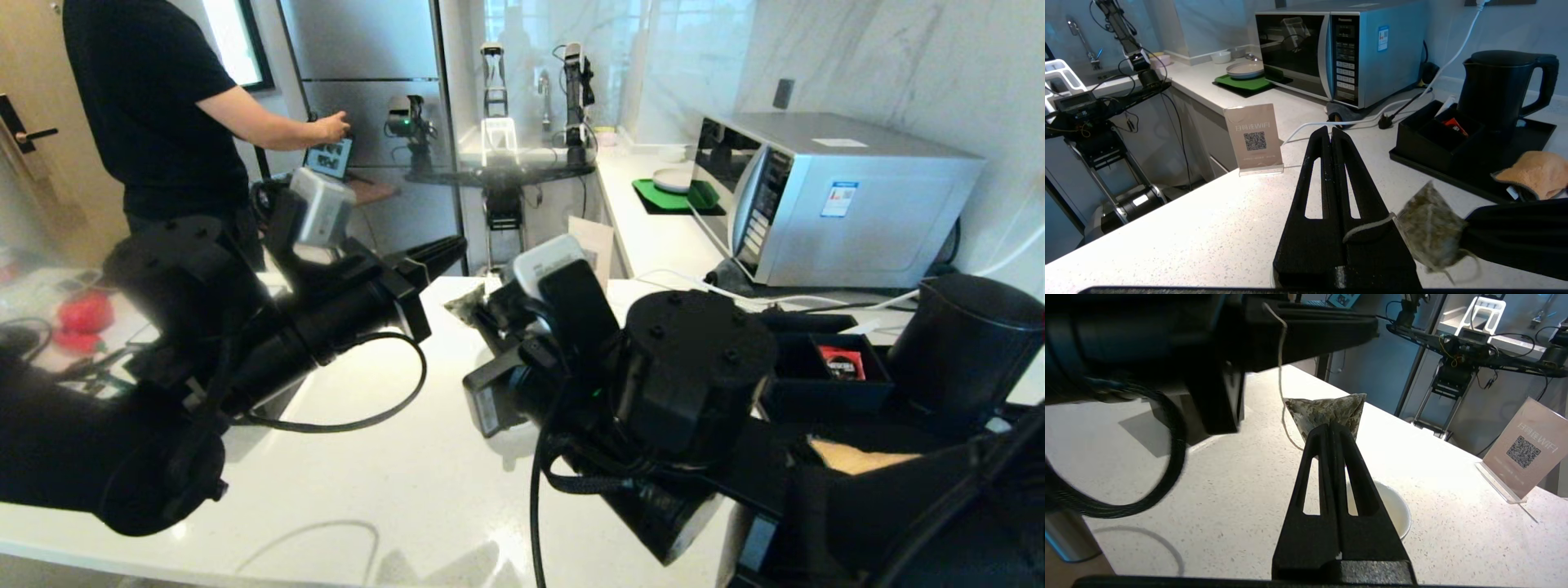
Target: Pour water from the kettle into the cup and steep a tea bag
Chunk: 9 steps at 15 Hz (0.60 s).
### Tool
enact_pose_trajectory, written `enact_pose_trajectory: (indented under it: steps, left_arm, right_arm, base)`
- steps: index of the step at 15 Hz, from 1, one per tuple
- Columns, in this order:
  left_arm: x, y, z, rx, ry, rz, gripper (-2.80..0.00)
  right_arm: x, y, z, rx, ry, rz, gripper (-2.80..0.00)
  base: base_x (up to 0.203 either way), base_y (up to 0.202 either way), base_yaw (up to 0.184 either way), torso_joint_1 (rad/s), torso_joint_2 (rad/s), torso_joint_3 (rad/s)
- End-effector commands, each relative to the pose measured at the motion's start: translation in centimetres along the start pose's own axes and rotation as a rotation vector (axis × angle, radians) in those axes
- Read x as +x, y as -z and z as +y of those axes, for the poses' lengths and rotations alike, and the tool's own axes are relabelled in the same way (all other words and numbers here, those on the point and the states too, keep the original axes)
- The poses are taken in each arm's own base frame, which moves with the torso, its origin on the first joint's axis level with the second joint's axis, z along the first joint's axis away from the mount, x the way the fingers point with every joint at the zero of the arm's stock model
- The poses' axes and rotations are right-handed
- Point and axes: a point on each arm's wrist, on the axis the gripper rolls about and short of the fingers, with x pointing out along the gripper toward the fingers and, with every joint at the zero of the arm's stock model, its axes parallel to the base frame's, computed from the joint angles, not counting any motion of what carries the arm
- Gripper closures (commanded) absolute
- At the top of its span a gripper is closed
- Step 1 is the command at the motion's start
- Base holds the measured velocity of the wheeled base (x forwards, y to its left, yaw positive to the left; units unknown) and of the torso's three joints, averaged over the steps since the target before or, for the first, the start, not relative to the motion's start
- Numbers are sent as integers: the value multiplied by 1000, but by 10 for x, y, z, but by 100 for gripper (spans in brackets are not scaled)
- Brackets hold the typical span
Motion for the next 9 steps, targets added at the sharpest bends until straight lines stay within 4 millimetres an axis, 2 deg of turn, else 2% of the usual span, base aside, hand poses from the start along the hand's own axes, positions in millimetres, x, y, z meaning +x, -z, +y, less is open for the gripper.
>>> enact_pose_trajectory:
  steps: [1,9]
  left_arm:
    - [-1,-2,-1,3,2,-9,0]
    - [-2,-3,-1,4,2,-12,0]
  right_arm:
    - [4,8,-3,-7,14,17,0]
    - [9,20,-5,-23,20,56,0]
  base:
    - [0,0,0,0,0,0]
    - [0,0,0,0,0,0]
